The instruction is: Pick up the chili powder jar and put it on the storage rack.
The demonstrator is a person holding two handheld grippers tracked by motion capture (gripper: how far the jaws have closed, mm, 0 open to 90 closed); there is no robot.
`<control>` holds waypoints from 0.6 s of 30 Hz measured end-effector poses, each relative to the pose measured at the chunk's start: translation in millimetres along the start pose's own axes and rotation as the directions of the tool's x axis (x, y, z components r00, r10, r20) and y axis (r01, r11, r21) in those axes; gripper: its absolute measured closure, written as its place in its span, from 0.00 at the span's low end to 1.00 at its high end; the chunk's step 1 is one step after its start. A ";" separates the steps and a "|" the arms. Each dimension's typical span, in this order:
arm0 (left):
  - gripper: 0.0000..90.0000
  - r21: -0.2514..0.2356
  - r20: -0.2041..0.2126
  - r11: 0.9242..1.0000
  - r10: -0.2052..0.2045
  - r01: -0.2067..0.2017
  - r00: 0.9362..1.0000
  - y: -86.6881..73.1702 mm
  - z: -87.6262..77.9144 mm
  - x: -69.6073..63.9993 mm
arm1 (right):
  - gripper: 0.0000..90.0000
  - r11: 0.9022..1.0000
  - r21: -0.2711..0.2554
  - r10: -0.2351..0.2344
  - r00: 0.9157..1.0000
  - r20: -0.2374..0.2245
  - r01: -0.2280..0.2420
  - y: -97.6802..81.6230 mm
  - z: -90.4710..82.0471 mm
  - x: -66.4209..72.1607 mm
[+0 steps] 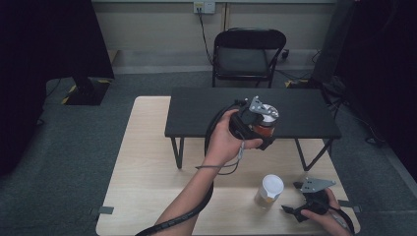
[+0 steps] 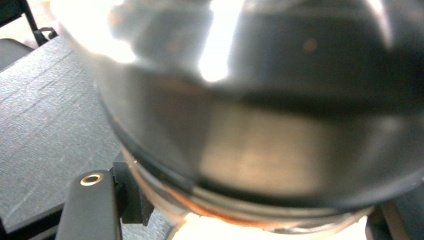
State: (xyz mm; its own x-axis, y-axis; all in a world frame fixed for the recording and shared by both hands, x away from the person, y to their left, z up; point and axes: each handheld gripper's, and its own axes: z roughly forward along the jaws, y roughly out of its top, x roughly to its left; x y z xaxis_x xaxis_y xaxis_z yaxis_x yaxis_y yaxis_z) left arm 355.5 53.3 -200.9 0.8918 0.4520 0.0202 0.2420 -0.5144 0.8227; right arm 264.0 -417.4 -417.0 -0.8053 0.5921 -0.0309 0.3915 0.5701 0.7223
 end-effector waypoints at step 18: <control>0.34 0.015 -0.073 0.997 -0.068 0.069 0.995 4.8 18.0 11.9 | 0.00 1.000 0.000 0.000 1.000 0.000 0.000 0.0 0.0 0.0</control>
State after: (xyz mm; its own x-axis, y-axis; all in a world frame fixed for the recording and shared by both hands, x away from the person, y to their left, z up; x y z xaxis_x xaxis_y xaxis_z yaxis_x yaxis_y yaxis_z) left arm 374.1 43.1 -206.9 0.8428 0.5382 0.0056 0.3091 -0.4925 0.8136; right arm 264.0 -417.4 -417.0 -0.8053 0.5920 -0.0307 0.3916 0.5701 0.7222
